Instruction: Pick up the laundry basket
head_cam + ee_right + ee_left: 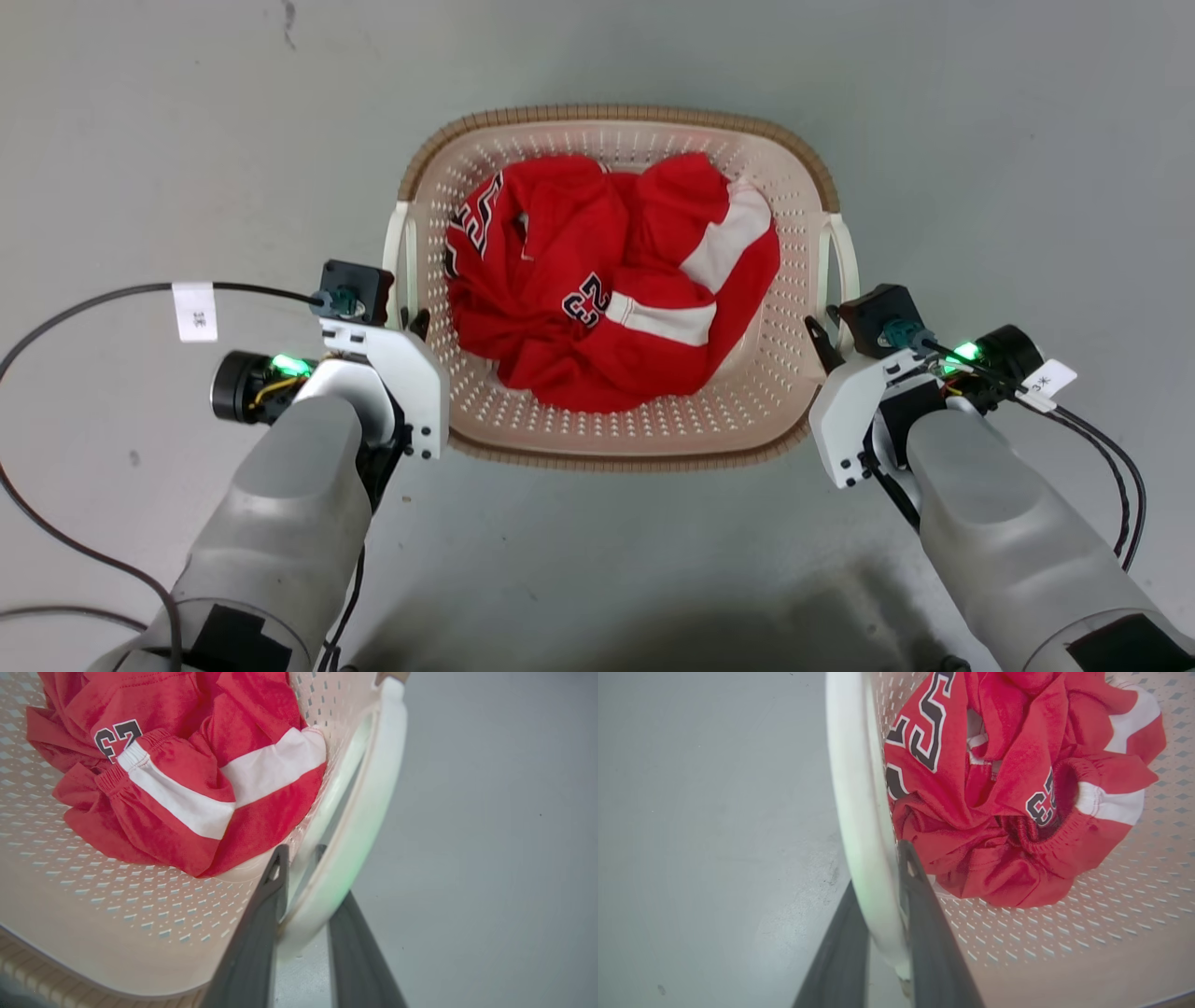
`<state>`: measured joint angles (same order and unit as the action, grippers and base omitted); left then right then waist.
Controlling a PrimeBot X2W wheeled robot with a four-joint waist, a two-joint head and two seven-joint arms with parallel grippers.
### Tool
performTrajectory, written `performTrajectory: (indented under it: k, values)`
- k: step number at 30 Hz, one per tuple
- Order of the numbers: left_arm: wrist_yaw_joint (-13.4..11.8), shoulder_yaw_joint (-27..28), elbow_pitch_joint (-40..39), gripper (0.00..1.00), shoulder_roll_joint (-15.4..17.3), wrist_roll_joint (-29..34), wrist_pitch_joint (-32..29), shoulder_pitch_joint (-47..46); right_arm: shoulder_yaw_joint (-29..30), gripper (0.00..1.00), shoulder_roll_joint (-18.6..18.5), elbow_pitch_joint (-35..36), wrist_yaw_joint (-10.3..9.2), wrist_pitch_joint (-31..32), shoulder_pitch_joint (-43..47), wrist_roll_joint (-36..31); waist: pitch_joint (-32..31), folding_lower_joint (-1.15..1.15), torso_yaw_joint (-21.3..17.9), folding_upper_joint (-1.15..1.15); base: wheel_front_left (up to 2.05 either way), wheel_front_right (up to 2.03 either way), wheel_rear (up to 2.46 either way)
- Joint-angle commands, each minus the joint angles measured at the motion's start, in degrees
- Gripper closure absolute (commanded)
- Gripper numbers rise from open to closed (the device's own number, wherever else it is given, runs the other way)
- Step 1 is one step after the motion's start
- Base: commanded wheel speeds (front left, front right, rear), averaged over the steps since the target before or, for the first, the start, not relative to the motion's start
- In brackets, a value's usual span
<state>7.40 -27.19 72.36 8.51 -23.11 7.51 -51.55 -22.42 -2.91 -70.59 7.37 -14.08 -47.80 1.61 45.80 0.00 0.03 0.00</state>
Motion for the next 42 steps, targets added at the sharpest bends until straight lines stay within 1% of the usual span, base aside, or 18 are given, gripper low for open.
performTrajectory:
  k: [1,6,18,31,36,37,38,42]
  values:
    - [0.1,-0.7,-0.2,1.00,0.2,-0.4,-0.3,0.6,-0.8,1.00,0.1,0.0,0.22,0.0,0.9,0.5,-1.2,0.00,0.0,0.00,0.00,0.00,0.00]
    - [0.1,-3.0,-0.5,1.00,-0.2,-3.2,-2.0,2.7,-3.0,1.00,0.1,-0.1,0.22,1.4,2.3,2.5,-5.2,0.00,-0.1,0.00,0.00,0.00,0.00]
    - [0.1,-9.0,-2.6,1.00,0.2,-10.5,-6.4,9.7,-10.8,1.00,0.4,1.2,0.26,6.0,7.4,11.2,-16.7,0.00,-0.7,0.00,0.00,0.00,0.00]
    - [0.3,-15.3,-5.0,1.00,0.1,-17.1,-11.2,13.2,-17.1,1.00,0.6,0.6,0.43,10.4,10.4,17.7,-26.5,0.00,-0.3,0.00,0.00,0.00,0.00]
    - [0.3,-17.7,-5.7,1.00,0.8,-19.9,-13.4,15.0,-20.0,1.00,0.6,0.9,0.46,12.7,11.9,20.8,-31.2,0.00,-0.4,0.00,0.00,0.00,0.00]
    - [0.3,-18.7,-6.0,1.00,1.3,-21.0,-14.0,15.9,-21.1,1.00,0.6,1.0,0.46,13.5,12.8,22.2,-33.3,0.00,-0.5,0.00,0.00,0.00,0.00]
    - [0.3,-18.7,-6.0,1.00,1.3,-21.0,-14.0,15.9,-21.1,1.00,0.6,1.0,0.46,13.5,12.8,22.2,-33.3,0.00,-0.5,0.00,0.00,0.00,0.00]
    - [0.3,-20.4,-6.6,1.00,2.1,-23.3,-15.4,17.6,-22.8,1.00,0.6,0.6,0.46,14.9,14.1,24.6,-36.7,0.00,-0.4,0.00,0.00,0.00,0.00]
